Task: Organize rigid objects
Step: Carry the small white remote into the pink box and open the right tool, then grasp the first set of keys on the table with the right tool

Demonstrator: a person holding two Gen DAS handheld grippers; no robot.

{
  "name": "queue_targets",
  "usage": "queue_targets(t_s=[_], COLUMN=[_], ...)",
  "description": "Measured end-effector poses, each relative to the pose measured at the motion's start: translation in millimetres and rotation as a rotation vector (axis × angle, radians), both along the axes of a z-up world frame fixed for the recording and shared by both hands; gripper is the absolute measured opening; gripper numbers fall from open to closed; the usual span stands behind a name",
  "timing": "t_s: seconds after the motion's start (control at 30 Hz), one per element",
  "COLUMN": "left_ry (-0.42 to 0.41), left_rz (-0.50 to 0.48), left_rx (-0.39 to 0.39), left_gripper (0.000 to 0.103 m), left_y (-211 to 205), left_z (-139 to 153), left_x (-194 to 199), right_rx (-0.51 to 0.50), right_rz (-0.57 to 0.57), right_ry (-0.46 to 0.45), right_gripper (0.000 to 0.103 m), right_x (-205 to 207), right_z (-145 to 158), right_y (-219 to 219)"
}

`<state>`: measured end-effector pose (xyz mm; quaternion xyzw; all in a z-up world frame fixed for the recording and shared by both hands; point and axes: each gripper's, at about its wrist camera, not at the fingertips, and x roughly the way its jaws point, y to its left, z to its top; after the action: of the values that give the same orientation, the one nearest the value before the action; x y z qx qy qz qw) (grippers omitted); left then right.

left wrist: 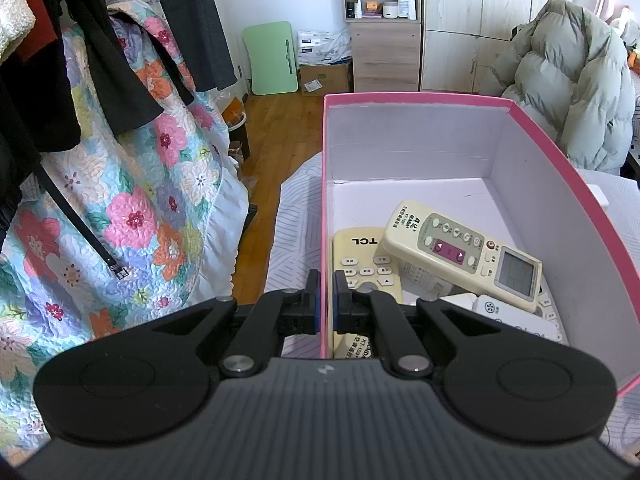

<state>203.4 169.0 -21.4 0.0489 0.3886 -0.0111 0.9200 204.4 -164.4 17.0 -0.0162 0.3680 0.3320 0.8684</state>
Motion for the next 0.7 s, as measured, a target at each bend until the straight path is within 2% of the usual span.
queue_targets(t_s=[0.17,0.23,0.33,0.4,0.57,0.7], left_ry=[0.001,0.011,0.018,0.018,0.019,0.019], left_rz=[0.002,0.004,0.004,-0.001,-0.002,0.001], left_rx=[0.005,-0.020,-0.061,-0.054,-0.036,-0.032], left_gripper=[0.004,0.004,0.004,0.004,0.004,0.004], left_y=[-1.3,1.4,7.4,7.0,2.4,2.6], left_z=[0.2,1.2,2.6,2.5,3.3,3.9], left_x=[0.1,1.3,2.2,1.9,3.3,3.6], right_rx=[0.048,0.046,-0.023,-0.045,0.021,0.057], right_rz=[-0.123,-0.181,-0.259,-0.282,-0.275,-0.295], right_ry=[0.096,0.139,0.112,0.084,0.038,0.055], right_gripper=[0.053,0.053,0.053,0.053,0.053,0.050], right_x=[6.2,9.7,11.8,15.4,32.7,50.4], right_z=[-43.8,-66.0,-88.9,-96.9,-99.4,-104.3], right_y=[-26.6,-30.4,-27.9,-24.8,-20.6,-18.6])
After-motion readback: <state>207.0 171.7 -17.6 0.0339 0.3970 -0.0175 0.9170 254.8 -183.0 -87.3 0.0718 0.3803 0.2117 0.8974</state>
